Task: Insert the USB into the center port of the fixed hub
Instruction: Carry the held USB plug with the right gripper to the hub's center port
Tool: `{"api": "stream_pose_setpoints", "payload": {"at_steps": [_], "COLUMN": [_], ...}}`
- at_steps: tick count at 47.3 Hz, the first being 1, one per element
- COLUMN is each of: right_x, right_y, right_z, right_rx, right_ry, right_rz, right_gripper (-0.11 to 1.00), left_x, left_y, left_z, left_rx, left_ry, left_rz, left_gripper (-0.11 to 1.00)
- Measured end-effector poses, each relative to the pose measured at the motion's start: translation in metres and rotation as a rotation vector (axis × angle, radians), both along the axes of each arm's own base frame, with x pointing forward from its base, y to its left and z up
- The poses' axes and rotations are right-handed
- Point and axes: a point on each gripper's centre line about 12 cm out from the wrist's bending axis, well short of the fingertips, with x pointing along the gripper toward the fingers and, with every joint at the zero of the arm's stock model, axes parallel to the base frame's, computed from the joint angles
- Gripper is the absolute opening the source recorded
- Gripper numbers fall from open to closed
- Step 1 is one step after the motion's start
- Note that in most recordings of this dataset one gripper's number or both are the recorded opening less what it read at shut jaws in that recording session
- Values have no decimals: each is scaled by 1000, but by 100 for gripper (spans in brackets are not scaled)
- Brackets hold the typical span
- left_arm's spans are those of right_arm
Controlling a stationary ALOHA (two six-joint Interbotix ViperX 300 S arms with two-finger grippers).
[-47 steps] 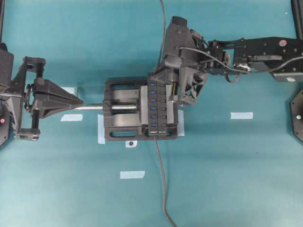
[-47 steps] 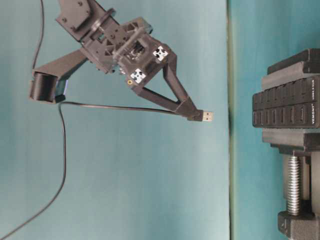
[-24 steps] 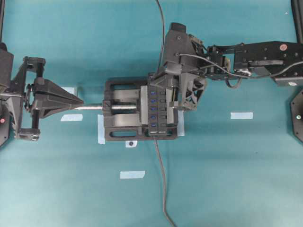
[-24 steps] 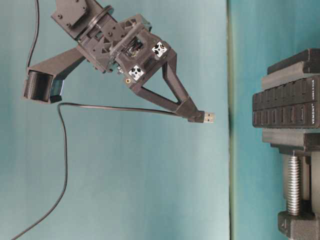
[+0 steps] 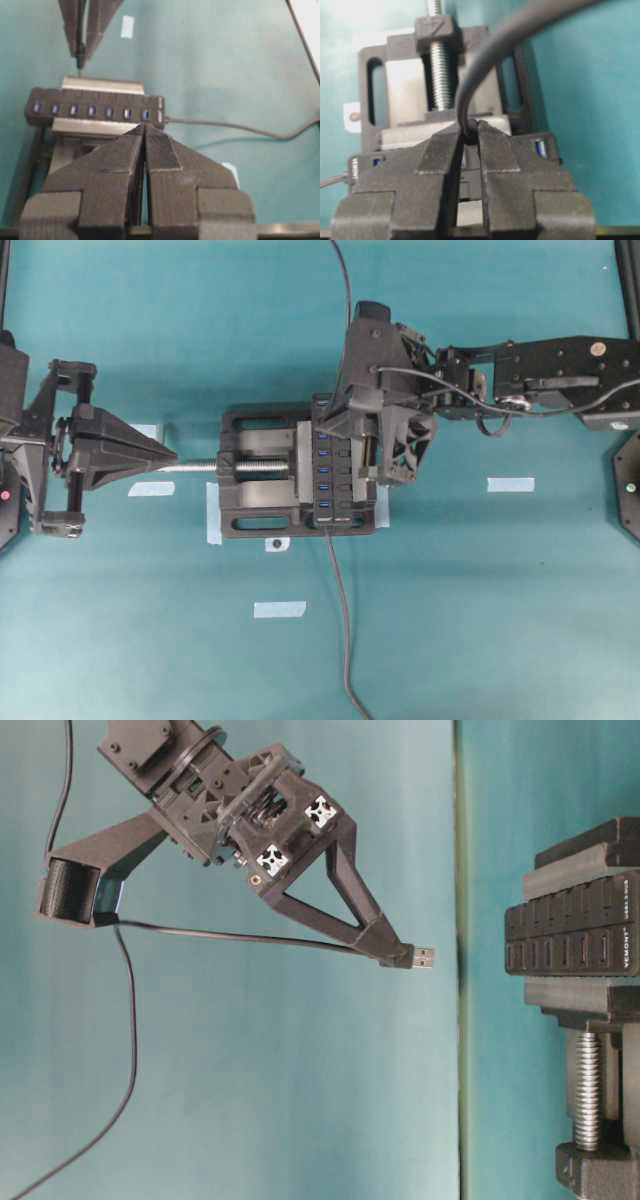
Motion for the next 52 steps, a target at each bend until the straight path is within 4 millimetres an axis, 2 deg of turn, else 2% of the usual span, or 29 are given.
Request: {"api": "stream_pose_setpoints", "payload": {"at_steps": [10,52], "right_x": [3,8], "right_y": [3,5], "right_z": [-13,-44], "right_rx": [3,11], "right_ry": [32,101], "right_rz": [9,13], "right_gripper": [9,9], "left_x": [0,1], "left_y": [0,0], "left_z": [-1,-1], "left_rx": [-1,-1], "left_ry": [5,2], "left_rz": [-1,-1], "left_gripper": [0,0]}}
